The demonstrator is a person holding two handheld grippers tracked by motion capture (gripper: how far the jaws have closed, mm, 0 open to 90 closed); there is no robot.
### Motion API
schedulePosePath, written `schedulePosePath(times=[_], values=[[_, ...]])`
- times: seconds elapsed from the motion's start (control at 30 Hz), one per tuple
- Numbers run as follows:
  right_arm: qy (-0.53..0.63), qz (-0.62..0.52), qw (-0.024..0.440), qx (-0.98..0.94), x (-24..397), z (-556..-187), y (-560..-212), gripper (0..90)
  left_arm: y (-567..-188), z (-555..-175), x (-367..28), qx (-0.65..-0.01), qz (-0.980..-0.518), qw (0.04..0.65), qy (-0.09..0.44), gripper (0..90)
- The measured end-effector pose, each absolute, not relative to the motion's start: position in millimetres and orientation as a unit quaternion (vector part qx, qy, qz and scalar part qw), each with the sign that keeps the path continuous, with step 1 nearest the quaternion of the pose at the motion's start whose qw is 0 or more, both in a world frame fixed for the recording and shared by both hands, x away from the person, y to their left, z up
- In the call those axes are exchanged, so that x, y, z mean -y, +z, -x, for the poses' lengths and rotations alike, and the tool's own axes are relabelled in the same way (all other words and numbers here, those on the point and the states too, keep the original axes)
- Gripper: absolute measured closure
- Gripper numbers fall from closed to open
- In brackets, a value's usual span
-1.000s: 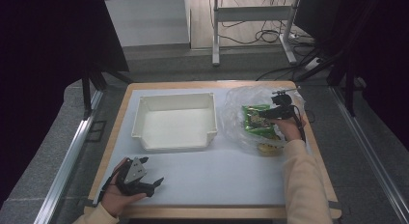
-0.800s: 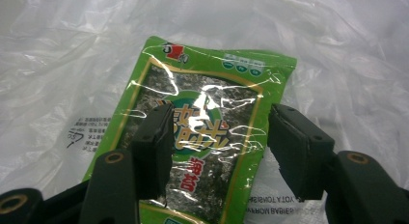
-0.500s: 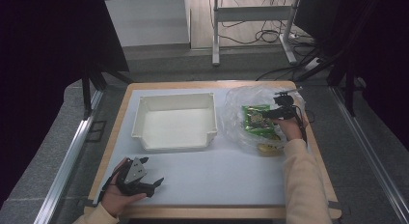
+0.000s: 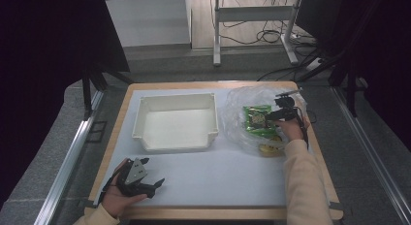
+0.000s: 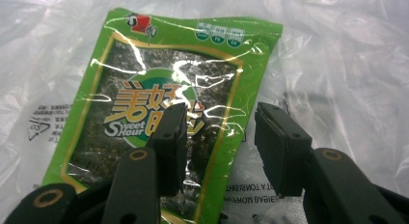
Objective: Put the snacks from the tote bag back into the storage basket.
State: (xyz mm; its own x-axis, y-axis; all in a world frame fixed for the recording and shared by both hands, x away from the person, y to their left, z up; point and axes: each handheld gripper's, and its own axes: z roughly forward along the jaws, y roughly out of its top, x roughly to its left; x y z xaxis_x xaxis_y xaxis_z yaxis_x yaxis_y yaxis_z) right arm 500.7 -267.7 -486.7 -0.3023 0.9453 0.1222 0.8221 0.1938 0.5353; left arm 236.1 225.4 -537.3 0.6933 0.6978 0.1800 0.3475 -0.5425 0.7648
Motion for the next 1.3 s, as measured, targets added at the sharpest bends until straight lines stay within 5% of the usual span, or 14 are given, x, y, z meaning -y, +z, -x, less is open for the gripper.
schedulePosePath(times=[0.67, 1.3], values=[[0.249, -0.615, 0.101, -0.741, 264.9, -502.7, -491.0, 85.5, -536.9, -235.6, -225.5, -0.309, -0.844, 0.367, 0.240, 10.8], [0.275, -0.588, 0.143, -0.747, 264.4, -488.8, -474.6, 89.3, -536.7, -235.7, -225.4, -0.309, -0.844, 0.366, 0.241, 10.8]])
